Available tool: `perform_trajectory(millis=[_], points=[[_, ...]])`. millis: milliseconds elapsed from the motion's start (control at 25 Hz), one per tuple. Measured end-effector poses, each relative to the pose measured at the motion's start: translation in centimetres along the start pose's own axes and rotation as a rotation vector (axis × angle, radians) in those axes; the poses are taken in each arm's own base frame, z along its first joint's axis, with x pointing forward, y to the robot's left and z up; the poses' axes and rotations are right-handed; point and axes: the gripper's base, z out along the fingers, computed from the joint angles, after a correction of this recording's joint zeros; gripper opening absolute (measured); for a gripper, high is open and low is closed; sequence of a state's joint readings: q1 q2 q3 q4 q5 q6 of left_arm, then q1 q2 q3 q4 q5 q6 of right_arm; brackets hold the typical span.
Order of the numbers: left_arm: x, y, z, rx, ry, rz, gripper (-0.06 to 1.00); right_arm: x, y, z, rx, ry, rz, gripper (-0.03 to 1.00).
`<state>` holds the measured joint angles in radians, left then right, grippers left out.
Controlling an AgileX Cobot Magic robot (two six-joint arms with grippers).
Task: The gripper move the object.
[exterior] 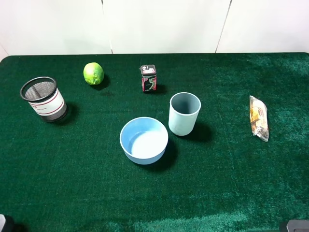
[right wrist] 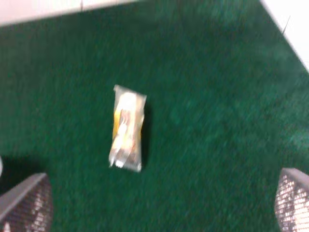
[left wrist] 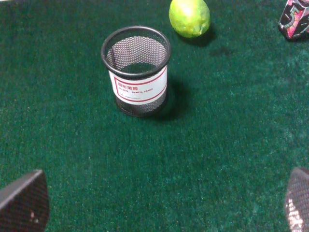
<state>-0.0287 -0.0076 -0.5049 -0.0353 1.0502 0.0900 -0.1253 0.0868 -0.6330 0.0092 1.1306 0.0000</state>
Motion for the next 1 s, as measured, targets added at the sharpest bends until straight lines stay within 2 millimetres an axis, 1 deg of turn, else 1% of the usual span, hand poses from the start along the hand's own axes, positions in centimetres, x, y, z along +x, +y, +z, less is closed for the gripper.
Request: perform_trajectory(millis=[120,240,520,720,1000], points=[[0.0,0.0,0.0,0.0,0.0,0.0,0.99,1.2,0.0,0.3,0.002,-0.029,0.001,0.69],[0.0,0.0,0.0,0.0,0.0,0.0,0.99,2.4,0.0,1.0,0.002,-0.015,0.001,0.69],[0.0,0.0,0.0,0.0,0.0,0.0,0.99,2.3,0.0,1.1,-0.001,-0.035,0.0,0.69],[0.0,0.0,0.0,0.0,0.0,0.0,0.99,2.5,-0.1,1.8,-0.055,-0.053,-0.027,0.69],[0.0,0.0,0.0,0.0,0.0,0.0,0.99,2.4,-0.1,1.8,-0.06,-0.058,-0.03,0.69]])
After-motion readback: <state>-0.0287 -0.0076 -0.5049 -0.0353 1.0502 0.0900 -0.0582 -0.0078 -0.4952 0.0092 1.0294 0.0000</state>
